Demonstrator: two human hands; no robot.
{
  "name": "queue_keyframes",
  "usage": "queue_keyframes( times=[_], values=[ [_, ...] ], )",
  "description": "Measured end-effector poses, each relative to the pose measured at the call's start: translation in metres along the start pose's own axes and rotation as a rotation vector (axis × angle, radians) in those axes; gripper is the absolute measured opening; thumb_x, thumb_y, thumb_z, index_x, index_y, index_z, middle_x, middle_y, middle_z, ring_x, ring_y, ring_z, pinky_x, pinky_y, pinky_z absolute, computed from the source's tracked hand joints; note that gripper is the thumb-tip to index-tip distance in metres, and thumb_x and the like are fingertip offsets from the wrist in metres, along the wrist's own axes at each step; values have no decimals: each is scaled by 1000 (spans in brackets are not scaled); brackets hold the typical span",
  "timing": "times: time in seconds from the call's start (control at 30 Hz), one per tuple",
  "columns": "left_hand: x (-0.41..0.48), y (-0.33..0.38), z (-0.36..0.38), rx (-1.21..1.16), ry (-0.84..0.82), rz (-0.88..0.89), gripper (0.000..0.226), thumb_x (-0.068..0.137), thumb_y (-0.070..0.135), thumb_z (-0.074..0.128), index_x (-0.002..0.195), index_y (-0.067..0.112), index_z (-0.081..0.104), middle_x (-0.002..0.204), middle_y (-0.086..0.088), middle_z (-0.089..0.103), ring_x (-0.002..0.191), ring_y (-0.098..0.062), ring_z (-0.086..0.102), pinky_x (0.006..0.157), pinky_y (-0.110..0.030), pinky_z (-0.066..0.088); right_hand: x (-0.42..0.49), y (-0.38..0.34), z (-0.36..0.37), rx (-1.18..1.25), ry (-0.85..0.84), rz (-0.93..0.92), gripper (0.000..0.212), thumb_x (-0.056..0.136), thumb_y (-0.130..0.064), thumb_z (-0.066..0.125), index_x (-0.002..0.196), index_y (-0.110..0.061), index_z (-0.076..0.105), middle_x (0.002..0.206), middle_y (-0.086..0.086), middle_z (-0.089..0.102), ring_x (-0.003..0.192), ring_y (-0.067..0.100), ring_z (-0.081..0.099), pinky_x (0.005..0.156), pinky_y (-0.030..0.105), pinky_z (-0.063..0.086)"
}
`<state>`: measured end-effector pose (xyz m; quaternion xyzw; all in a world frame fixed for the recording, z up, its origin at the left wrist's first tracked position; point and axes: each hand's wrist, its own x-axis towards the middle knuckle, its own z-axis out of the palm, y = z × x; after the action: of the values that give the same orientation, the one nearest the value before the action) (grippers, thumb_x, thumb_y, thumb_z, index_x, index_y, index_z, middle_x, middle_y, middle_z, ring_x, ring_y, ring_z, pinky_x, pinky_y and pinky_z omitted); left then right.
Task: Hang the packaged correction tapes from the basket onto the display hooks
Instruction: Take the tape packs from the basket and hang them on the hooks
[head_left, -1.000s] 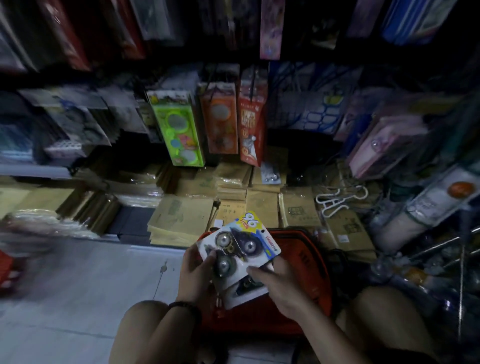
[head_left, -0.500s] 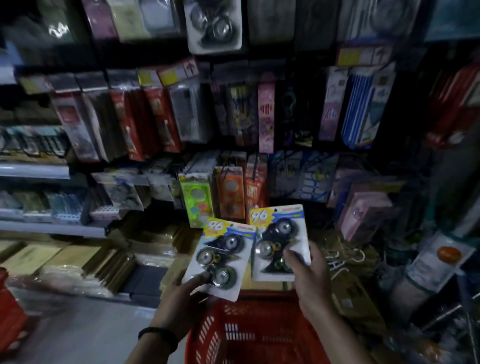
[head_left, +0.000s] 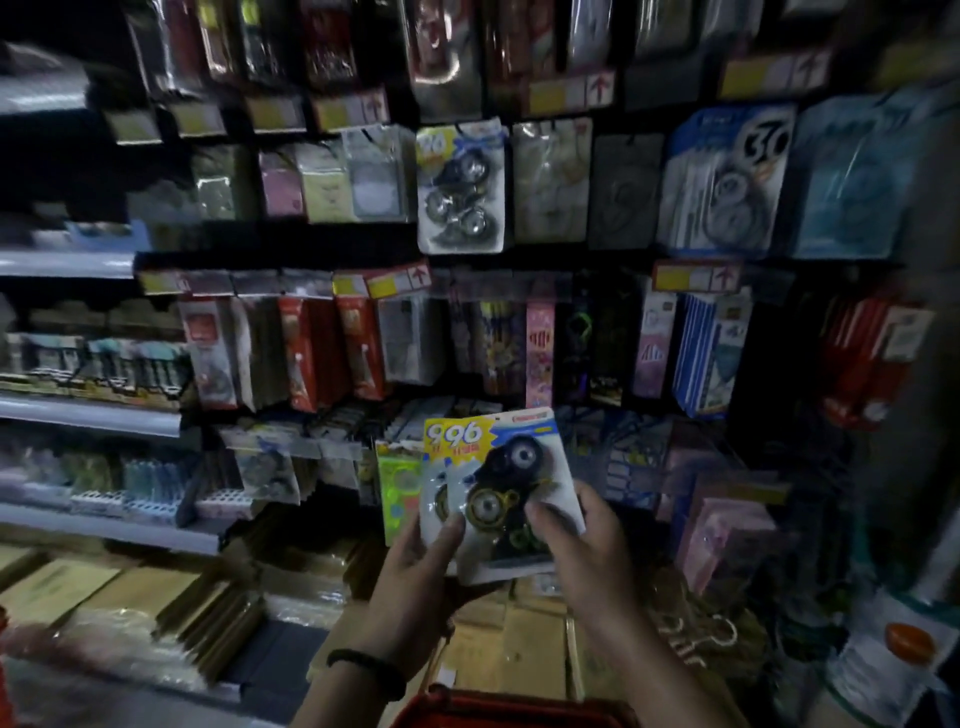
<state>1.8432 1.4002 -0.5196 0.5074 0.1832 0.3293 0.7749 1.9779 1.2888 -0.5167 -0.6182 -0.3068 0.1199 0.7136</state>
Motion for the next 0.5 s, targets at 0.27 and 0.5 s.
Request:
queue_keyframes(
  times=[0.27, 0.5],
  values=[
    [14, 69, 20, 12, -51, 153, 35, 102, 14, 61, 137, 19, 62, 127, -14, 76, 113, -36, 75, 82, -51, 64, 47, -63, 9, -630, -17, -512, 95, 77, -67, 66, 160, -39, 29, 146, -10, 33, 139, 14, 33, 112, 36, 36],
    [44, 122, 24, 41, -33, 262, 37, 99, 15, 65, 136, 19, 61, 128, -11, 75, 115, -36, 74, 88, -57, 63, 107, -140, 20, -1054, -414, -685, 111, 65, -72, 74, 161, -45, 25, 165, -11, 12, 155, 16, 8, 127, 39, 16]
  ],
)
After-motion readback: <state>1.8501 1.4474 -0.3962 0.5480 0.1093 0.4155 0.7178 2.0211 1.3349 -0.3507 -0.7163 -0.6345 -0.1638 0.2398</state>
